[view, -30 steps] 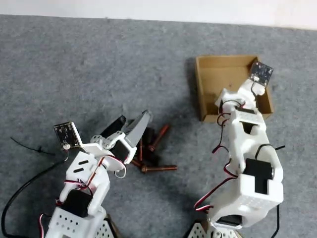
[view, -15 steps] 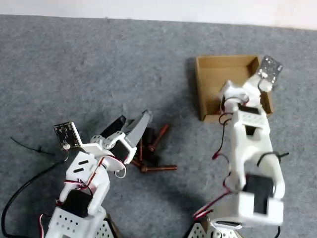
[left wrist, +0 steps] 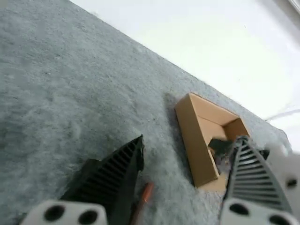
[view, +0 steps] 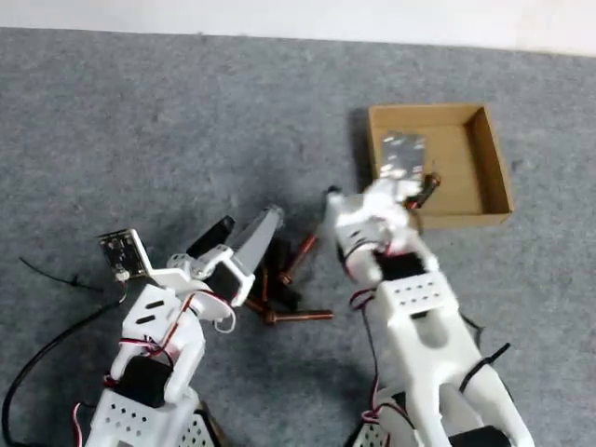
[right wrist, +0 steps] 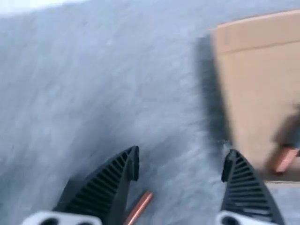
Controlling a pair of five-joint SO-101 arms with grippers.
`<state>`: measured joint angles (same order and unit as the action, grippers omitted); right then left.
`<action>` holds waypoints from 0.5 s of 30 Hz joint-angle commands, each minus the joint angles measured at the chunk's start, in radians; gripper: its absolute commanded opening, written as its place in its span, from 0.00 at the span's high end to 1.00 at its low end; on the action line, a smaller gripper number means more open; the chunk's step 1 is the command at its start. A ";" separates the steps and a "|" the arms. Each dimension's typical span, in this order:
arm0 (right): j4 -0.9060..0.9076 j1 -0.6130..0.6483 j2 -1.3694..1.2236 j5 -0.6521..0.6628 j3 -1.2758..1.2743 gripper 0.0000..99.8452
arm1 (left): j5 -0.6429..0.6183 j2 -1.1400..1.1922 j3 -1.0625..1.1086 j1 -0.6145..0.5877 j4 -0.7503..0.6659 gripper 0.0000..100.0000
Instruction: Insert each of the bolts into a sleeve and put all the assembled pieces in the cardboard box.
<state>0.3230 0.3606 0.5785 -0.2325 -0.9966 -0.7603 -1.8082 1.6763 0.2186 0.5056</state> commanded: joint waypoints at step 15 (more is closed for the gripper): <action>0.010 0.257 0.041 0.043 -0.056 0.74 | -0.123 -0.005 0.019 -0.294 -0.138 0.89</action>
<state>0.3230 0.6091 0.5846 -0.1987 -1.0564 -0.8723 -1.8082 1.6763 -0.0606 0.3936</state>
